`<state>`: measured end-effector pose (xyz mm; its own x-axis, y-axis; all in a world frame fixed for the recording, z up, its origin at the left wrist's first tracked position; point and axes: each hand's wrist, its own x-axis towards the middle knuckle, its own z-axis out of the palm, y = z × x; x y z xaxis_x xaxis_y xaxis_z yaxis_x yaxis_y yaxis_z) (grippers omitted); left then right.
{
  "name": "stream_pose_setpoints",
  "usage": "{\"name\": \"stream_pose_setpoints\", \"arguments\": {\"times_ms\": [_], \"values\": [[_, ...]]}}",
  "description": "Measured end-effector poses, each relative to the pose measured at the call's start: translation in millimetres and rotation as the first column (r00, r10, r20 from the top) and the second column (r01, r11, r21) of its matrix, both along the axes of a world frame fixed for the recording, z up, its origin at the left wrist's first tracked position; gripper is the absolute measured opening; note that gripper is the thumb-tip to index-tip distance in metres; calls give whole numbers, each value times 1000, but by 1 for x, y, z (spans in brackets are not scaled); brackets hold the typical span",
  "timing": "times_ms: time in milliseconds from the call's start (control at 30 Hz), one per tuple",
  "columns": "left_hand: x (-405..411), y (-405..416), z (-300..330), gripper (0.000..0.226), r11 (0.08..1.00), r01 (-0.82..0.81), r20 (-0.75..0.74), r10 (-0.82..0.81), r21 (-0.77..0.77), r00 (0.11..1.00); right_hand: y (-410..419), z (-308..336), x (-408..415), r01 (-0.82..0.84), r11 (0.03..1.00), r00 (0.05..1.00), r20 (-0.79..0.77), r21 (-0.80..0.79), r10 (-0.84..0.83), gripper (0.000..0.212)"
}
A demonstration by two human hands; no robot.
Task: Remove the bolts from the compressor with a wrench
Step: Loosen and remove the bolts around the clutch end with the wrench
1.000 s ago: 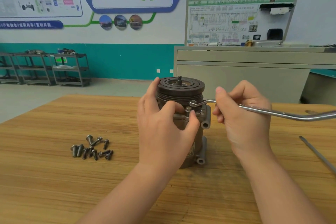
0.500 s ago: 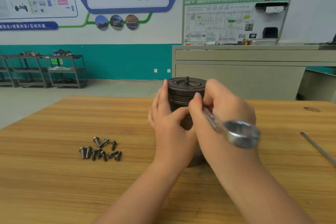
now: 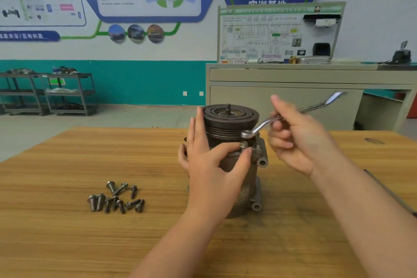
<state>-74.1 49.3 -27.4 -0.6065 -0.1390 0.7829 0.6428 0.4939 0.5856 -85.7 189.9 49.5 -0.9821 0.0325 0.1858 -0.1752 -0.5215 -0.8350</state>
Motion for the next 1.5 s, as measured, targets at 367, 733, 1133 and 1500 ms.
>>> {"name": "stream_pose_setpoints", "arguments": {"times_ms": [367,733,1133,1500], "values": [[-2,-5,-1,6,999,27,15,-27,-19,1000,-18,-8,34,789,469,593,-689,396,-417,41],[2,-10,6,43,966,1,170,44,-259,985,-65,-14,65,913,-83,400,-916,399,6,18],[3,-4,3,14,1000,27,52,-26,-11,998,2,-15,26,-81,994,974,207,-69,94,18],[5,-6,4,6,999,37,59,-37,-11,998,-12,11,36,654,629,712,-622,420,-325,38]]}}
